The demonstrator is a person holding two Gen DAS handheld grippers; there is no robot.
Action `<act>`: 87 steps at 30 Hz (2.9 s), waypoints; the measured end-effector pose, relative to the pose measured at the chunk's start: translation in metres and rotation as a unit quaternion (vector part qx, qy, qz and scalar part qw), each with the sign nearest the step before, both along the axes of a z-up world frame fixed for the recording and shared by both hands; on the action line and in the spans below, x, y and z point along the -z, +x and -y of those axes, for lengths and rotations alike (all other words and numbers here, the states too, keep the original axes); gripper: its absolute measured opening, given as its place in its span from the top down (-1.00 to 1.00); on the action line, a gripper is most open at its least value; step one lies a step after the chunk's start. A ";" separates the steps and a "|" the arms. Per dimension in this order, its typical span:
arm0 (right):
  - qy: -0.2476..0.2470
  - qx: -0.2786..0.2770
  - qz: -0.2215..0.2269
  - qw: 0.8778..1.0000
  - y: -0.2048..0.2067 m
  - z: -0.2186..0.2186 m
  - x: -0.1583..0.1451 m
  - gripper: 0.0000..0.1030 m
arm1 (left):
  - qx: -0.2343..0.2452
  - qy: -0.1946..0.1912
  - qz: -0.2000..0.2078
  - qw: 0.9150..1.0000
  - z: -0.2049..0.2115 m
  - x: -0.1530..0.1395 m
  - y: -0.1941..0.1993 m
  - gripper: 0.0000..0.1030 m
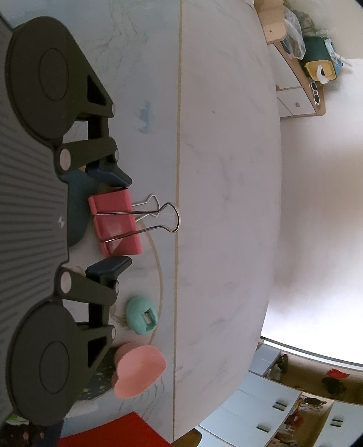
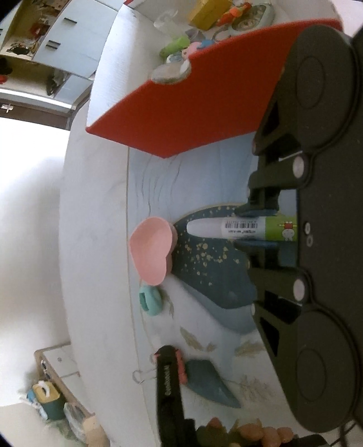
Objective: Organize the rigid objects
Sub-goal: 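Carry the glue stick and the pink binder clip over the shoebox, then lower the binder clip into the shoebox and open the left tool while the right tool releases the glue stick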
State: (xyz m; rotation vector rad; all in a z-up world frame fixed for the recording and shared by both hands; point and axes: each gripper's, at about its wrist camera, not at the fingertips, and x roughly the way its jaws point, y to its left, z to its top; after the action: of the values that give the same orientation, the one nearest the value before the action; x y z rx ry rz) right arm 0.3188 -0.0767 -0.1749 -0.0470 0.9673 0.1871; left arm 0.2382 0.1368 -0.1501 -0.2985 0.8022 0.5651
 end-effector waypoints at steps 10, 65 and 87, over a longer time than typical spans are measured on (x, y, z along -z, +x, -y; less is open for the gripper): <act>0.047 -0.011 0.028 0.998 -0.022 0.020 -0.034 0.69 | 0.026 -0.008 0.002 1.000 0.018 -0.014 -0.024 -0.04; 0.119 0.024 0.033 0.992 -0.002 0.299 -0.081 0.68 | 0.255 0.027 0.003 0.967 0.300 -0.104 0.111 -0.04; 0.064 0.015 -0.002 0.998 0.046 0.311 -0.045 0.68 | 0.281 -0.009 -0.134 0.950 0.329 -0.041 0.210 -0.04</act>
State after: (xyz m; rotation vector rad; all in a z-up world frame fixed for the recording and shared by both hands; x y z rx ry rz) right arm 0.3648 -0.3882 -0.1302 0.0857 0.9575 0.2225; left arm 0.4483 -0.1922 -0.1093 0.0013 1.1040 0.0592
